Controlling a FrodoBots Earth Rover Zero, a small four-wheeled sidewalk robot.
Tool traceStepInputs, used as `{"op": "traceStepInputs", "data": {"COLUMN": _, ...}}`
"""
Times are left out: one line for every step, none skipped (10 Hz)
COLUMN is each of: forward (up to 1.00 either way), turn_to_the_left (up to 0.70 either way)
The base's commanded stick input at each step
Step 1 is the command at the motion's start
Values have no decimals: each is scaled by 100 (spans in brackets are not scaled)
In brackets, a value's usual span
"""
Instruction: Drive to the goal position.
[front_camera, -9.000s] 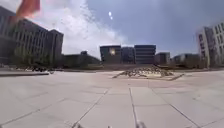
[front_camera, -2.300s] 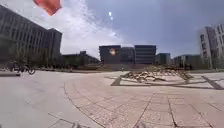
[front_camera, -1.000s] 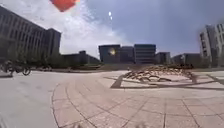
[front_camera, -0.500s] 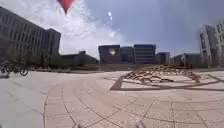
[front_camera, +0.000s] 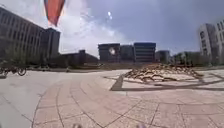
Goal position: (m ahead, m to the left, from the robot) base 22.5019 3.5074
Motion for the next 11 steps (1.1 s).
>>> {"op": "traceStepInputs", "data": {"forward": 45, "turn_to_the_left": 3}}
{"op": "traceStepInputs", "data": {"forward": 45, "turn_to_the_left": 3}}
{"op": "traceStepInputs", "data": {"forward": 45, "turn_to_the_left": 3}}
{"op": "traceStepInputs", "data": {"forward": 45, "turn_to_the_left": 3}}
{"op": "traceStepInputs", "data": {"forward": 45, "turn_to_the_left": 3}}
{"op": "traceStepInputs", "data": {"forward": 45, "turn_to_the_left": 3}}
{"op": "traceStepInputs", "data": {"forward": 45, "turn_to_the_left": 3}}
{"op": "traceStepInputs", "data": {"forward": 45, "turn_to_the_left": 3}}
{"op": "traceStepInputs", "data": {"forward": 45, "turn_to_the_left": 3}}
{"op": "traceStepInputs", "data": {"forward": 45, "turn_to_the_left": 3}}
{"op": "traceStepInputs", "data": {"forward": 45, "turn_to_the_left": 3}}
